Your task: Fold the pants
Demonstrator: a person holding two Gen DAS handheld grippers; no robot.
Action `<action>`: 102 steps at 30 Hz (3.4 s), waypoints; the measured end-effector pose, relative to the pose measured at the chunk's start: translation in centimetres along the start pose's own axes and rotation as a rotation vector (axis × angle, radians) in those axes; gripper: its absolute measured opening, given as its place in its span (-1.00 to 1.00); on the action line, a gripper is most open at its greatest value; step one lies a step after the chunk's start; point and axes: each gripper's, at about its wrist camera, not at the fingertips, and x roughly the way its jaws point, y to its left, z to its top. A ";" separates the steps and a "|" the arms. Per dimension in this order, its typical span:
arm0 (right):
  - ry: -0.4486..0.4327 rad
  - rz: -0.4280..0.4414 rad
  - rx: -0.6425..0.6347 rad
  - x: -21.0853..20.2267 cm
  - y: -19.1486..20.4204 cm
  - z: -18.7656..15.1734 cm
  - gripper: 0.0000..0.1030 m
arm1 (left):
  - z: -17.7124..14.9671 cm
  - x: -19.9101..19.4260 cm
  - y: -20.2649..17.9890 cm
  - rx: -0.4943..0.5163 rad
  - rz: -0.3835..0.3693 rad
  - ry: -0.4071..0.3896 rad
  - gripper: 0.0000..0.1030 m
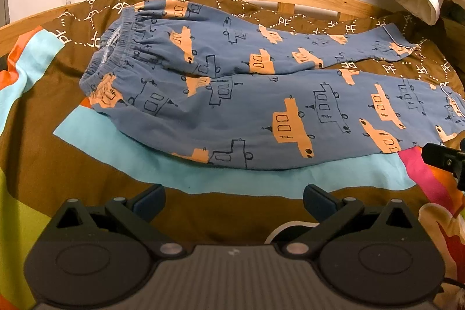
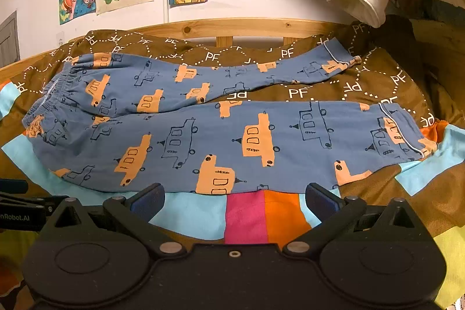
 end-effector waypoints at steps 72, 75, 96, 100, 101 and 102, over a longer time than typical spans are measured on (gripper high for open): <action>0.246 -0.040 0.007 4.6 -0.5 9.5 0.99 | 10.6 2.7 0.6 0.132 0.053 0.026 1.00; 0.246 -0.039 -0.007 5.2 -0.6 10.1 0.99 | 11.9 3.3 1.0 0.163 0.059 0.032 1.00; 0.175 0.194 -0.366 13.5 1.6 20.8 0.99 | 22.3 8.9 3.9 0.227 0.151 -0.011 1.00; 0.178 0.233 -0.392 15.5 2.8 21.9 0.99 | 23.1 9.6 4.6 0.215 0.136 -0.014 1.00; 0.185 0.234 -0.390 16.2 2.9 22.2 0.99 | 23.3 9.9 4.8 0.215 0.135 -0.016 1.00; 0.193 0.235 -0.387 16.7 3.0 22.4 0.99 | 23.4 10.1 5.0 0.216 0.132 -0.018 1.00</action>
